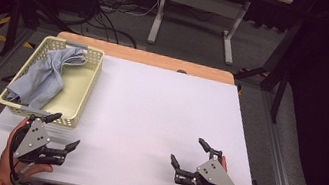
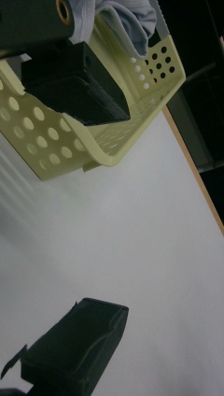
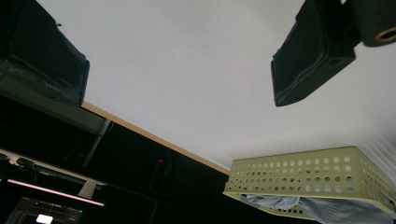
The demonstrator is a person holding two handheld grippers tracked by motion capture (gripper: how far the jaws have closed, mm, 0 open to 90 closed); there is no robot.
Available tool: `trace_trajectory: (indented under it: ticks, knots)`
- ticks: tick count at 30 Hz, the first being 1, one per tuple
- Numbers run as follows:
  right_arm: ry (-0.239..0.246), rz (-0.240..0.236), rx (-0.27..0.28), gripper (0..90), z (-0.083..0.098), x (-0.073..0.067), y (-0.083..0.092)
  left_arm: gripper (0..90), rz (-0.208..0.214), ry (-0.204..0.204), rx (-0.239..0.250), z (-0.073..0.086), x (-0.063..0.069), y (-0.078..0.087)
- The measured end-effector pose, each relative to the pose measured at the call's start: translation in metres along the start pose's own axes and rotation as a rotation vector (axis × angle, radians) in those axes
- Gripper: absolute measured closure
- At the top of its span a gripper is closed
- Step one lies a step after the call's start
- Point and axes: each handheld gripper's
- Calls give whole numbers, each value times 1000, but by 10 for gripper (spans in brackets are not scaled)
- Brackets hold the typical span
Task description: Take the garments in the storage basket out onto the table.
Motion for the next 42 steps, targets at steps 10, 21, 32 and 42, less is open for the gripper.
trace_trajectory:
  ticks: [10,21,32,42]
  knots:
    - [-43,1,-16,52,6,5,4,112,16,-16,-10,-6,0,-3]
    - [-50,-13,-47,53,11,4,2,100,-128,59,-120,-33,-49,29]
    - [-57,-43,-79,55,12,5,-4,77,-187,88,-500,-79,-148,-15]
    - [-43,-80,-114,57,16,5,-9,72,-182,160,-809,-72,-192,-87]
Point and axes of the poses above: each handheld gripper's, and its own axes: y roughly backward along the jaws, z roughly out of its underside, x roughly to its right, and after that the axes turned 15 degrees about -x, right-handed
